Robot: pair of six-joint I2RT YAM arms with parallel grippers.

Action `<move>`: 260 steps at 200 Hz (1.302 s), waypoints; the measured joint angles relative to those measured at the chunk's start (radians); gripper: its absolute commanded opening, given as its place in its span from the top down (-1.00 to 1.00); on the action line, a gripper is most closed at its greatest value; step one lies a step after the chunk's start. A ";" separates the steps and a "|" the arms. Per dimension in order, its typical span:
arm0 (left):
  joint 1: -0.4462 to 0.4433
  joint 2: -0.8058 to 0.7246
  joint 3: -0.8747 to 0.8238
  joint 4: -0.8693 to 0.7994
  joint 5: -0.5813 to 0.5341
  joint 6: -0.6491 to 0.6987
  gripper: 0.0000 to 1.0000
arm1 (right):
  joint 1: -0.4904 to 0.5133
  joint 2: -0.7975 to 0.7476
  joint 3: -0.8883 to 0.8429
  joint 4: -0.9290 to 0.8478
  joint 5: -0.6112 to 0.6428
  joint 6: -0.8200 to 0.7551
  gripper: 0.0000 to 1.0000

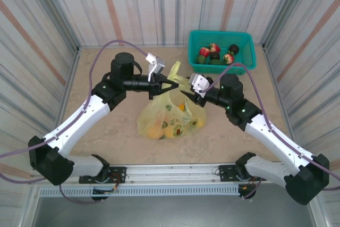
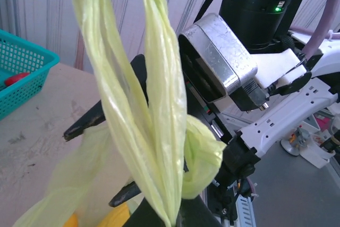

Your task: Place the fake fruits into the plastic bag and tie a complex knot

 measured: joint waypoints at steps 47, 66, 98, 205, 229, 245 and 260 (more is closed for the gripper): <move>0.000 0.033 0.017 -0.006 0.053 -0.003 1.00 | -0.034 0.053 0.023 0.029 -0.093 -0.002 -0.18; 0.000 0.047 0.027 -0.006 0.064 -0.002 1.00 | -0.034 0.086 0.042 0.037 -0.141 0.001 -0.19; 0.000 0.061 0.047 -0.008 0.078 0.002 1.00 | -0.035 0.124 0.064 0.055 -0.212 0.023 -0.14; 0.024 0.073 0.073 -0.004 0.068 0.046 1.00 | -0.060 0.135 0.171 -0.056 -0.246 0.072 1.00; 0.019 0.122 0.102 0.055 0.059 0.047 1.00 | -0.060 0.095 0.188 -0.120 -0.135 0.090 1.00; 0.005 0.166 0.124 0.072 0.045 0.074 1.00 | -0.060 0.060 0.185 -0.157 -0.069 0.106 1.00; -0.015 0.198 0.134 0.080 0.033 0.096 0.95 | -0.060 0.027 0.173 -0.185 -0.029 0.119 1.00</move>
